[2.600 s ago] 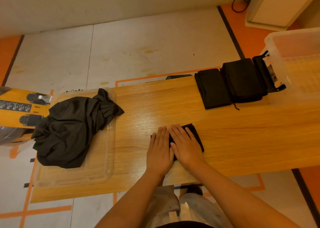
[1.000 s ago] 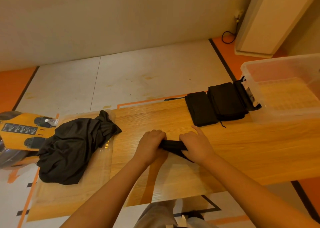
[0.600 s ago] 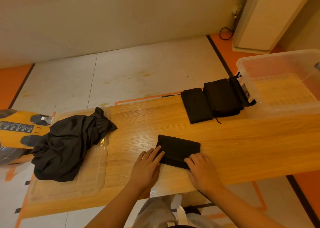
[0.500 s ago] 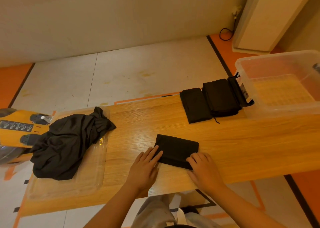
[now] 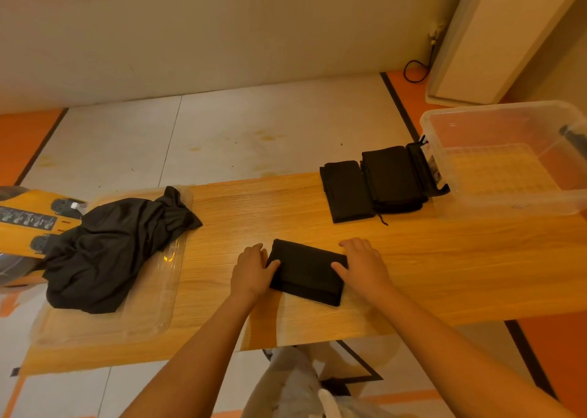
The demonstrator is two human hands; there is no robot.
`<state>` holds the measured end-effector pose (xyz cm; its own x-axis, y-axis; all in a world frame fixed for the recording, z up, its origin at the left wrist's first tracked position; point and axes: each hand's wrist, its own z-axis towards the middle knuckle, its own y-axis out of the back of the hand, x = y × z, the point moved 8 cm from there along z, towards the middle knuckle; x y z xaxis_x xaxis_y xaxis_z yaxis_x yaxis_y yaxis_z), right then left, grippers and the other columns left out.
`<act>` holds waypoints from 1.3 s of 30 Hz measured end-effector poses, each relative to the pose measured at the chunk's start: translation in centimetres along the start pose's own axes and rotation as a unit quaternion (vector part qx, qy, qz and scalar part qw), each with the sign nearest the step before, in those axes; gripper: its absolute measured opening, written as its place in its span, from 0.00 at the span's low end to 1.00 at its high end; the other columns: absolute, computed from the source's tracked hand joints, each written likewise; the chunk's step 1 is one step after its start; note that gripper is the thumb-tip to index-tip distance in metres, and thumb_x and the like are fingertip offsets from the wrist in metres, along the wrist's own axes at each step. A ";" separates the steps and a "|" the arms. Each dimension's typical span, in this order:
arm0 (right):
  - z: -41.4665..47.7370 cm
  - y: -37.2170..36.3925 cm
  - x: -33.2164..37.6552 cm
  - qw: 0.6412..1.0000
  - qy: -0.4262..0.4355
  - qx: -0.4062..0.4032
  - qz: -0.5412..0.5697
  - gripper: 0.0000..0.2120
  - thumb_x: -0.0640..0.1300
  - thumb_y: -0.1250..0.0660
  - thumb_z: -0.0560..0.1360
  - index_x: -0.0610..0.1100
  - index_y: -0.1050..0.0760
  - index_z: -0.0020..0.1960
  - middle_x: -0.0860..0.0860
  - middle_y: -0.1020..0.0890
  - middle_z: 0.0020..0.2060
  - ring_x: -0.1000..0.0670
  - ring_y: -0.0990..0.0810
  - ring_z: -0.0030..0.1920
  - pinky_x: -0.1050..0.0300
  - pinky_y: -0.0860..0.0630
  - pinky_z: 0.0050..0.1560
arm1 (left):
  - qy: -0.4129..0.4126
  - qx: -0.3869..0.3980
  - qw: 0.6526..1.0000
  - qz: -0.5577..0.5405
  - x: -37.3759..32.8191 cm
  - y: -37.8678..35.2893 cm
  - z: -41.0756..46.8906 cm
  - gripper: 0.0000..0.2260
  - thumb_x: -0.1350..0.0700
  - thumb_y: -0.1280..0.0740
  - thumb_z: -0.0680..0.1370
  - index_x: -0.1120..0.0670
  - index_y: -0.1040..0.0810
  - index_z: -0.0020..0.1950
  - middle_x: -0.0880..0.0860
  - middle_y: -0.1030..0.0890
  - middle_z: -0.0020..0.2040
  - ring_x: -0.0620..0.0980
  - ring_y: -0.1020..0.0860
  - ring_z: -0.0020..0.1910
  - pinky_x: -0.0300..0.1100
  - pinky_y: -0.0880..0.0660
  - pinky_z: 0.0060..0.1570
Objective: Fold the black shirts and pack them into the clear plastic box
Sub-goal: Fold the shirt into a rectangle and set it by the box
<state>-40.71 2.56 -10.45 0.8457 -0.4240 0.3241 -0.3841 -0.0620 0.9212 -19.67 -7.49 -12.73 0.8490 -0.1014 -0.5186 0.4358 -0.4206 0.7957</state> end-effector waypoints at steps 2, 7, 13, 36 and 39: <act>0.4 -1.3 0.3 0.998 -0.003 0.055 -0.006 0.30 0.54 0.35 0.77 0.46 0.39 0.74 0.49 0.33 0.70 0.48 0.36 0.71 0.53 0.35 0.69 | 0.017 0.033 0.999 0.026 -0.4 -0.9 0.7 0.23 0.49 0.29 0.75 0.57 0.30 0.66 0.55 0.27 0.62 0.53 0.29 0.62 0.47 0.26 0.57; 0.8 -2.6 0.8 0.997 -0.006 0.078 -0.023 0.25 0.49 0.32 0.75 0.46 0.34 0.69 0.49 0.30 0.65 0.48 0.35 0.66 0.55 0.32 0.65 | 0.072 0.125 0.989 0.018 -0.1 -2.7 1.3 0.24 0.55 0.26 0.72 0.56 0.34 0.62 0.53 0.26 0.53 0.51 0.25 0.50 0.45 0.22 0.48; 0.8 -2.4 0.3 0.993 -0.031 0.084 0.083 0.14 0.43 0.31 0.73 0.47 0.27 0.58 0.52 0.28 0.57 0.51 0.32 0.60 0.61 0.30 0.57 | 0.089 0.205 0.975 -0.010 -0.8 -3.3 2.2 0.12 0.60 0.27 0.71 0.55 0.28 0.49 0.50 0.24 0.45 0.49 0.24 0.46 0.38 0.24 0.40; 8.4 1.0 -5.4 0.674 -0.379 -0.231 0.591 0.23 0.40 0.31 0.76 0.43 0.35 0.68 0.49 0.25 0.54 0.46 0.22 0.56 0.55 0.20 0.49 | -0.038 0.232 0.945 -0.225 -20.6 -3.1 21.9 0.05 0.60 0.32 0.78 0.53 0.26 0.51 0.53 0.21 0.48 0.53 0.22 0.51 0.43 0.21 0.47; 8.3 -0.1 -5.8 0.681 -0.413 -0.226 0.560 0.23 0.42 0.30 0.75 0.41 0.34 0.66 0.44 0.22 0.56 0.46 0.20 0.53 0.57 0.20 0.44 | -0.043 0.203 0.961 -0.184 -19.7 -4.0 22.6 0.07 0.60 0.30 0.76 0.53 0.26 0.51 0.56 0.21 0.51 0.55 0.22 0.54 0.50 0.23 0.57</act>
<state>-48.71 -2.49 -14.18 -0.4534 -0.3517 0.8190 -0.3057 0.9245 0.2278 -44.89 -24.17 -12.72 0.6239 0.0539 -0.7796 0.5345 -0.7572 0.3754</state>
